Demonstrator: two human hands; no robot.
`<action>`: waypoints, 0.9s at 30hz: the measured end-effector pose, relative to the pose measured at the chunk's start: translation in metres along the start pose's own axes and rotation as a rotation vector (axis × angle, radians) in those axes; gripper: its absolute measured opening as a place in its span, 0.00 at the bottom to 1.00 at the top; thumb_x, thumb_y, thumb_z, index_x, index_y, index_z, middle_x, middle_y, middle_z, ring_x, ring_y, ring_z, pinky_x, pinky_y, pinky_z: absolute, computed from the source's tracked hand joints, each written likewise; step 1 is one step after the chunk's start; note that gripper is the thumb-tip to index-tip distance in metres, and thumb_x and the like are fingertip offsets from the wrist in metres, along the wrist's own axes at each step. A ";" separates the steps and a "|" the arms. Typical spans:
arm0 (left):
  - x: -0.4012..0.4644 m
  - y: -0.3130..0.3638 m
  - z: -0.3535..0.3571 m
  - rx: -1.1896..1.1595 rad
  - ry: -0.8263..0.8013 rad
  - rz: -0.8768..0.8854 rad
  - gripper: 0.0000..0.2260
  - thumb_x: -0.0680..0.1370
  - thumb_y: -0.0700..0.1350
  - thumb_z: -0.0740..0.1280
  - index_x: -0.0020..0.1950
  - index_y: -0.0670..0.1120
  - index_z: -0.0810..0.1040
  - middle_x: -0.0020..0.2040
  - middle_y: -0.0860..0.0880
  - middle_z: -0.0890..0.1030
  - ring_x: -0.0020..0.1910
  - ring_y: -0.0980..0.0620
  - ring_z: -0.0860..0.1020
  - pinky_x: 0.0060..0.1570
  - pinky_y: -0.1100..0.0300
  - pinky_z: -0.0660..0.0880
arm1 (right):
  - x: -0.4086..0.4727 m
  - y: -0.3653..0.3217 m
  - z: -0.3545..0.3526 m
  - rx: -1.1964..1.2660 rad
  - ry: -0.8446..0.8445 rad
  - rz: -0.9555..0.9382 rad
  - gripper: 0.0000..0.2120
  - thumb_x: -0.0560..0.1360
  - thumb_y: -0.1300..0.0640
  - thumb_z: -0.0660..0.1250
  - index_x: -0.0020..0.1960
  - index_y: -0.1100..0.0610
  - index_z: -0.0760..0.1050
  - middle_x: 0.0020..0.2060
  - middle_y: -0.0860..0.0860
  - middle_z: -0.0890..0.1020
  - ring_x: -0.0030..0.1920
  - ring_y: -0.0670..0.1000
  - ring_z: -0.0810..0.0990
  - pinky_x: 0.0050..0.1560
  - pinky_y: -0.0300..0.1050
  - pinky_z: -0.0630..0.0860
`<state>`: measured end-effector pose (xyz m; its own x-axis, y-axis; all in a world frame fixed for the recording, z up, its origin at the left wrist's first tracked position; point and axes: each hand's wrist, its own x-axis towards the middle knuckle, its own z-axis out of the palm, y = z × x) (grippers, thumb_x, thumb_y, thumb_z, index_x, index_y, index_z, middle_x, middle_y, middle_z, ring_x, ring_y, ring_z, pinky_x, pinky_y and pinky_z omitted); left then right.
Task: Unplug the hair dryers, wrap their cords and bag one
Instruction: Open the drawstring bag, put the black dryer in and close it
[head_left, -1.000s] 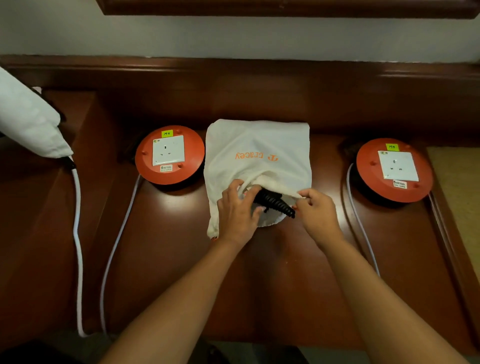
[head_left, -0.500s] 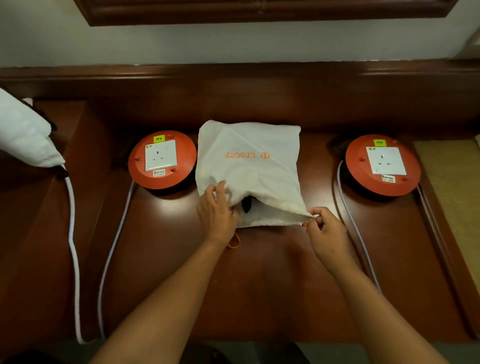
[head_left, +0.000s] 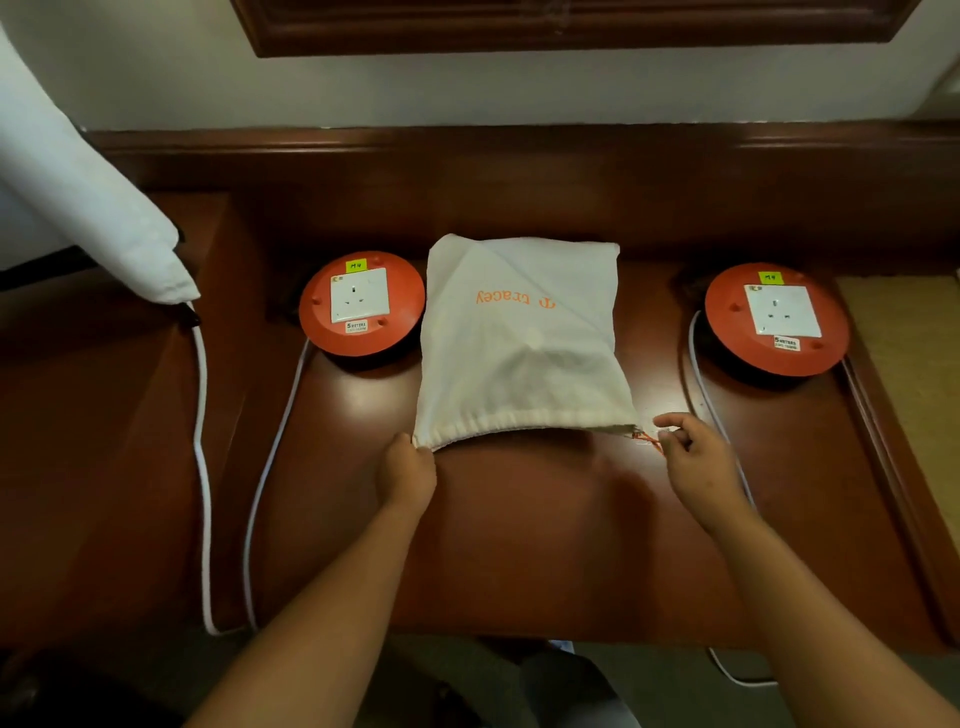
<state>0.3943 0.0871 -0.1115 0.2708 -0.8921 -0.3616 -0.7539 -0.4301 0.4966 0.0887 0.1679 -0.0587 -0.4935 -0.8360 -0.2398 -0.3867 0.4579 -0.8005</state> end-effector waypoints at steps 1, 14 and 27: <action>-0.002 -0.002 -0.001 -0.057 -0.002 -0.022 0.08 0.80 0.42 0.60 0.51 0.39 0.77 0.48 0.39 0.81 0.46 0.39 0.78 0.39 0.56 0.68 | -0.001 0.004 -0.004 -0.002 -0.001 -0.009 0.09 0.78 0.63 0.61 0.52 0.53 0.77 0.34 0.47 0.76 0.33 0.45 0.71 0.34 0.40 0.66; -0.014 -0.027 -0.071 -0.062 0.007 0.351 0.08 0.79 0.40 0.65 0.40 0.43 0.78 0.33 0.43 0.78 0.34 0.44 0.74 0.32 0.54 0.64 | 0.001 0.003 -0.057 -0.317 -0.206 -0.026 0.07 0.77 0.63 0.65 0.47 0.61 0.82 0.43 0.58 0.77 0.44 0.57 0.75 0.41 0.46 0.68; -0.013 -0.072 -0.103 0.143 0.058 0.294 0.09 0.80 0.41 0.64 0.42 0.40 0.79 0.40 0.40 0.79 0.42 0.39 0.77 0.39 0.54 0.68 | -0.001 0.031 -0.084 -0.829 -0.080 -0.013 0.10 0.76 0.61 0.63 0.46 0.56 0.83 0.44 0.55 0.73 0.53 0.63 0.73 0.47 0.51 0.72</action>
<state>0.5064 0.1153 -0.0611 0.0597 -0.9832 -0.1722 -0.8799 -0.1333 0.4560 0.0117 0.2086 -0.0372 -0.4401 -0.8476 -0.2965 -0.8560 0.4957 -0.1465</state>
